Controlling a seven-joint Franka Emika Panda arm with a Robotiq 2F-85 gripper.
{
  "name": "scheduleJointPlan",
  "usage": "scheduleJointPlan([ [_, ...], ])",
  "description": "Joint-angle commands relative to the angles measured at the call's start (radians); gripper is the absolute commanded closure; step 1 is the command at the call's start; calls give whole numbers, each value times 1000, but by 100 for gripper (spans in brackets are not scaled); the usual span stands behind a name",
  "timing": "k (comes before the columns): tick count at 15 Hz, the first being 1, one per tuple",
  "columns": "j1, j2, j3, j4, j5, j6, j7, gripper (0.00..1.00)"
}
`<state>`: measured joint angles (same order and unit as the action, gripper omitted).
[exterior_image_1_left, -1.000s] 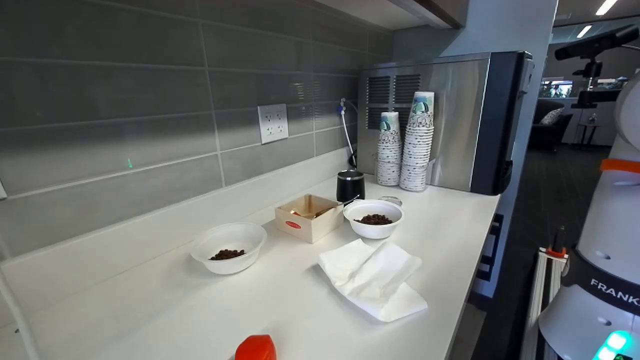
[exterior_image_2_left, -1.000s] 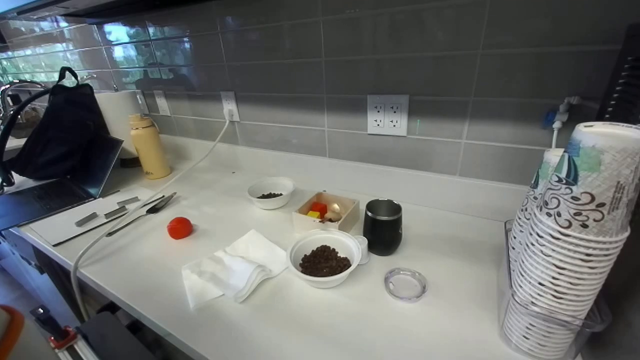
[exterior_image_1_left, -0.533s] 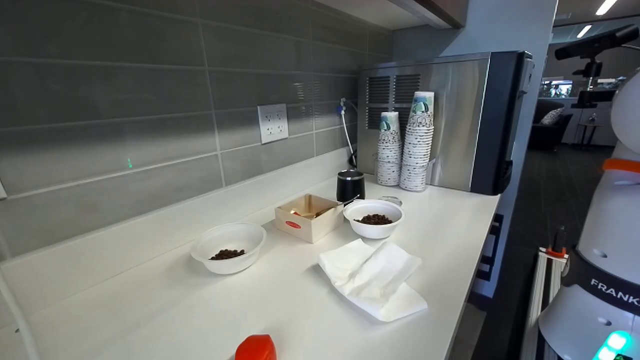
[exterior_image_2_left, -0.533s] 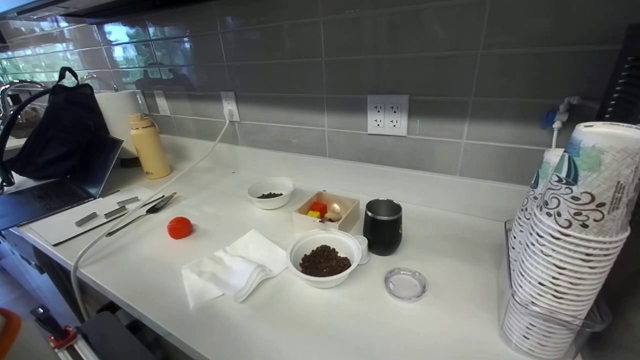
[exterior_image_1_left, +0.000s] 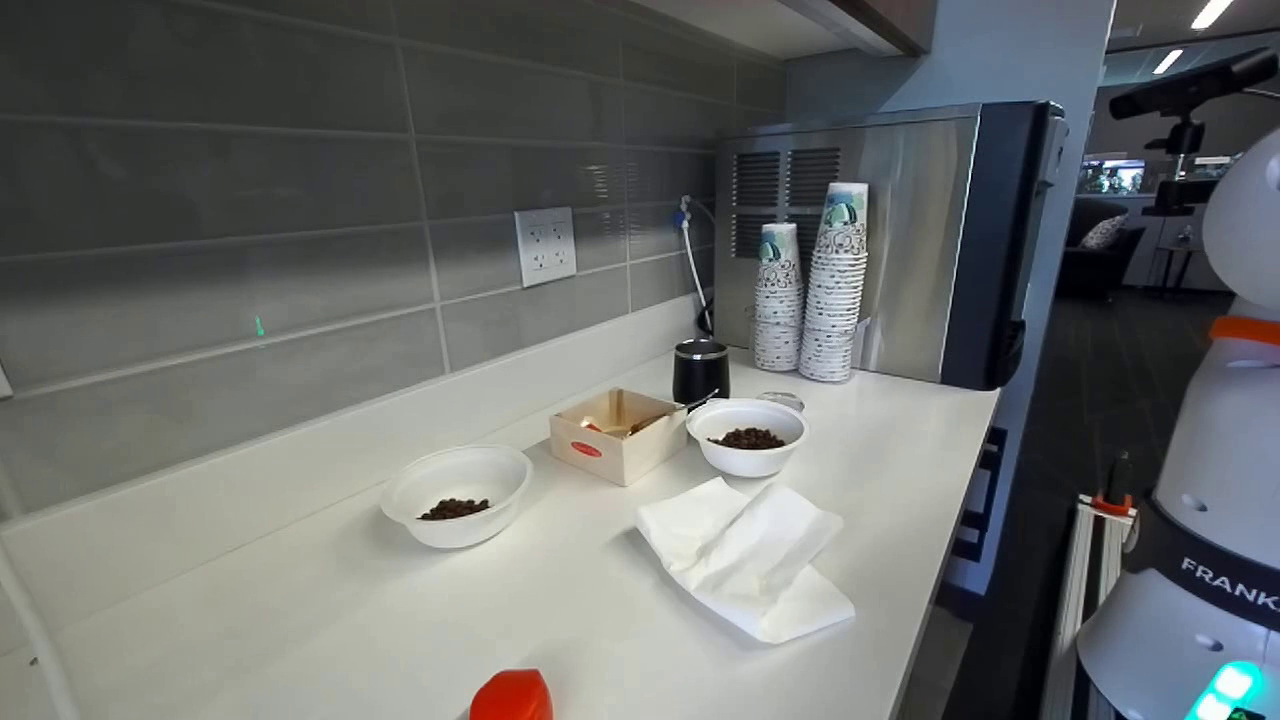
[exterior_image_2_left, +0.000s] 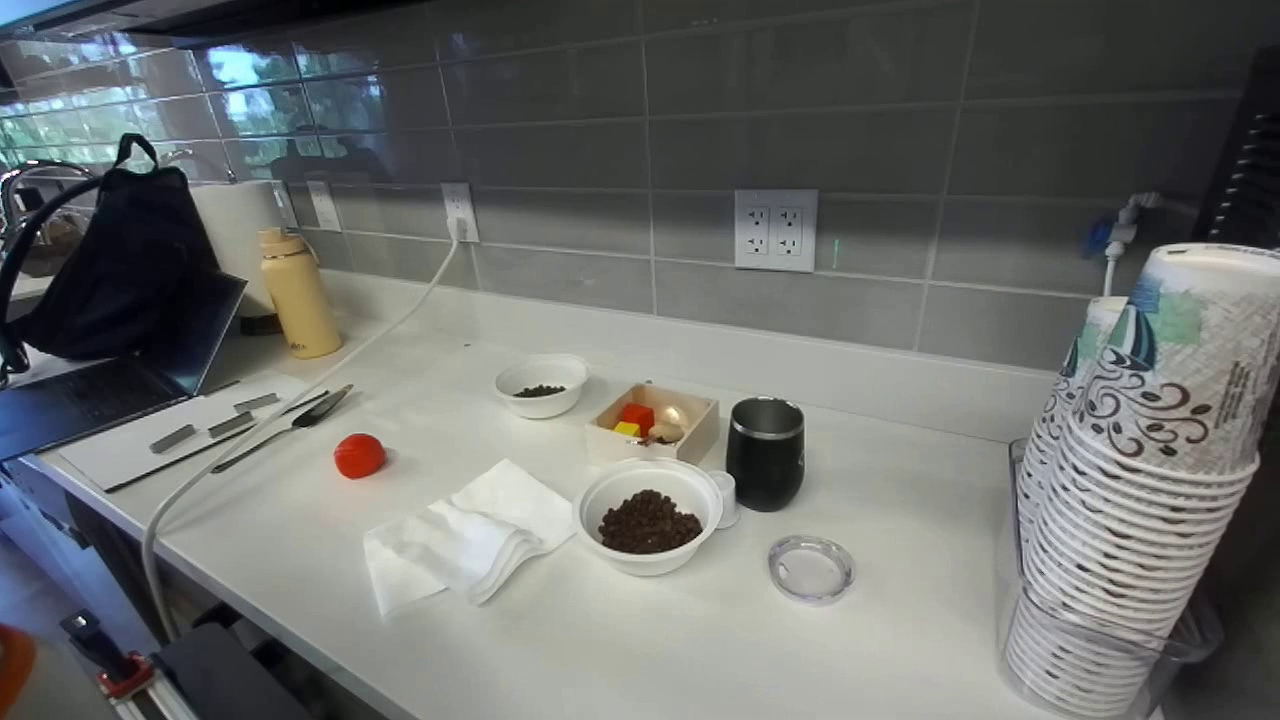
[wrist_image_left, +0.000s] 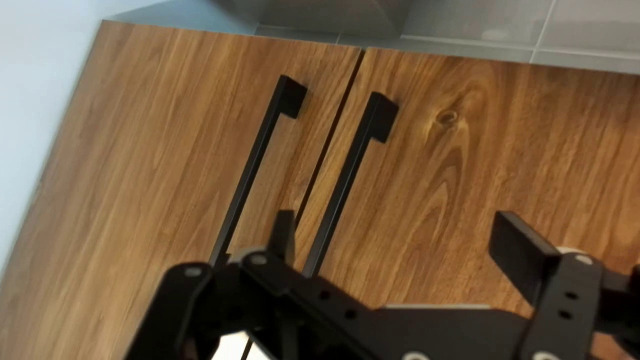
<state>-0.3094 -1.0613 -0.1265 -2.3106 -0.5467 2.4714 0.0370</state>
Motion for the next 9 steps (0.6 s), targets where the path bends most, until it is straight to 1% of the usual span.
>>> scheduleJointPlan([
  [1,-18,139,-26,84,22,104,-15,0],
  [4,-45,223,-35,122,29,167,-12,0],
  [7,-94,299,-33,163,26,217,1,0],
  [9,-105,344,-37,191,41,235,-3,0],
])
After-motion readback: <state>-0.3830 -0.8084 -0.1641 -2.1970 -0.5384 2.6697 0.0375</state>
